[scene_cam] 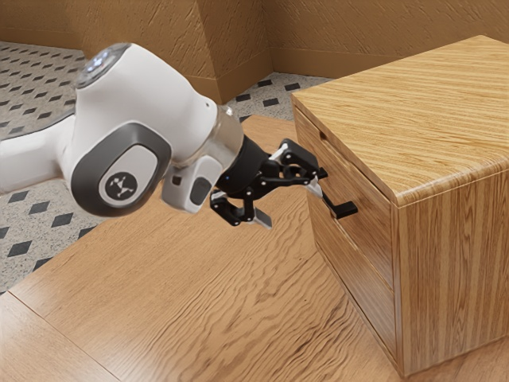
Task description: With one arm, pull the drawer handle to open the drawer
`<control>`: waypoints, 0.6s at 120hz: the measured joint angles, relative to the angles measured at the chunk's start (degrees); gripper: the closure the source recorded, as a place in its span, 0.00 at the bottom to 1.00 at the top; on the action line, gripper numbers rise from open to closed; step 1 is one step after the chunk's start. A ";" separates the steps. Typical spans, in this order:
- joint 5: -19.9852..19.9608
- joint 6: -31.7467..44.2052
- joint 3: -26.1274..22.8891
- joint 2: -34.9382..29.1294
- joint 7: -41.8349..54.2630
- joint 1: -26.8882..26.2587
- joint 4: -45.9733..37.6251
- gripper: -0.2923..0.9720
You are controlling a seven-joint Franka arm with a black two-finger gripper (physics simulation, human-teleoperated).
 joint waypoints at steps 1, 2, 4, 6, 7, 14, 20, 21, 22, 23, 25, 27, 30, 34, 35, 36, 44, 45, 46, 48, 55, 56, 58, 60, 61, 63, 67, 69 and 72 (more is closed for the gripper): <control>-0.01 0.05 0.03 0.11 0.01 -0.03 0.03 0.23; -0.01 0.11 0.09 0.21 0.02 -0.08 0.06 0.23; -0.03 0.21 0.31 0.43 0.04 -0.20 0.14 0.23; -0.05 0.30 0.63 0.70 0.06 -0.51 0.38 0.23; -0.07 0.34 0.80 0.83 0.07 -0.68 0.51 0.23; -0.17 0.60 1.56 1.71 0.12 -1.45 1.14 0.23; -0.26 0.77 2.06 2.05 0.13 -1.71 1.33 0.23; -0.27 0.80 2.12 2.09 0.14 -1.74 1.35 0.23; -0.28 0.82 2.17 2.11 0.13 -1.76 1.35 0.23; -0.29 0.84 2.22 2.14 0.13 -1.78 1.35 0.23; -0.31 0.89 2.29 2.18 0.13 -1.81 1.36 0.23; -0.33 0.93 2.36 2.23 0.13 -1.83 1.35 0.23; -0.33 0.98 2.44 2.25 0.12 -1.85 1.32 0.23; -0.34 1.04 2.50 2.26 0.12 -1.87 1.23 0.23; -0.34 1.05 2.55 2.26 0.11 -1.88 1.20 0.23; -0.34 1.06 2.66 2.27 0.11 -1.90 1.16 0.23; -0.42 1.15 3.28 2.28 0.10 -1.98 0.93 0.23; -0.42 1.16 3.32 2.29 0.09 -2.00 0.90 0.23; -0.43 1.17 3.35 2.30 0.09 -2.04 0.89 0.23; -0.44 1.19 3.43 2.32 0.08 -2.13 0.87 0.23; -0.50 1.25 3.94 2.54 0.04 -2.68 0.83 0.23; -0.52 1.26 4.03 2.61 0.04 -2.79 0.83 0.22; -0.57 1.28 4.17 2.73 0.03 -2.97 0.85 0.22; -0.61 1.30 4.27 2.83 0.02 -3.11 0.86 0.22; -0.63 1.32 4.31 2.88 0.02 -3.17 0.87 0.22; -0.68 1.34 4.39 2.95 0.01 -3.26 0.88 0.22; -0.86 1.43 4.49 3.05 -0.01 -3.34 0.93 0.22; -0.90 1.49 4.53 3.08 -0.02 -3.37 0.94 0.22; -0.82 1.59 4.79 3.10 -0.03 -3.46 0.95 0.21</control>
